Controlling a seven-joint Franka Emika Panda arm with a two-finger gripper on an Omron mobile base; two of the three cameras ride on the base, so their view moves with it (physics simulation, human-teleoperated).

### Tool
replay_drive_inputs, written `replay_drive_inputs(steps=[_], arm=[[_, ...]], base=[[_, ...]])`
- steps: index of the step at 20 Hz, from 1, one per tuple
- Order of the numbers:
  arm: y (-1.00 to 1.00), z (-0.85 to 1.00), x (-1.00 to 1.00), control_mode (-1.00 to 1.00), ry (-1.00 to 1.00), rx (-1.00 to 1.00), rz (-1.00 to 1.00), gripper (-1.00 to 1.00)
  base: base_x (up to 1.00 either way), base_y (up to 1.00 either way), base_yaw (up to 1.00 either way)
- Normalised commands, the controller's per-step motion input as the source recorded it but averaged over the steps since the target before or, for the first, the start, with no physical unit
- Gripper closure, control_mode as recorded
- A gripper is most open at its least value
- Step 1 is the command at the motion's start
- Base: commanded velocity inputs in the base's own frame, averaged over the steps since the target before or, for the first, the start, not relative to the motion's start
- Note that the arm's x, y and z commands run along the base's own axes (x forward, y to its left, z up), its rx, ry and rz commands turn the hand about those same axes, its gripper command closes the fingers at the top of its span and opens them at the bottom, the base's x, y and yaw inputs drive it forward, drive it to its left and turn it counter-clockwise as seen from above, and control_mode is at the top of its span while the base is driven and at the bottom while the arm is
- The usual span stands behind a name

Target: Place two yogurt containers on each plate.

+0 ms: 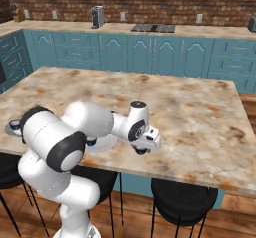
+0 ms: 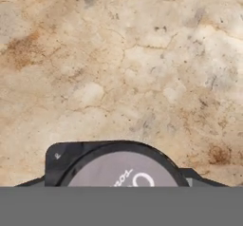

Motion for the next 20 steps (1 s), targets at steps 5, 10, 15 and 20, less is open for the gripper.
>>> replay_drive_inputs(steps=[5,10,15,20], arm=[[0.46,0.44,0.01,-1.00,-0.11,0.00,0.23,1.00],[0.66,0.08,0.02,-1.00,-0.05,0.00,0.24,1.00],[0.57,0.02,0.03,-1.00,0.00,0.00,0.22,1.00],[0.45,0.05,0.12,-1.00,0.00,0.00,0.18,1.00]], base=[[0.00,0.00,0.00],[0.00,0.00,0.00],[0.00,0.00,0.00],[0.00,0.00,0.00]])
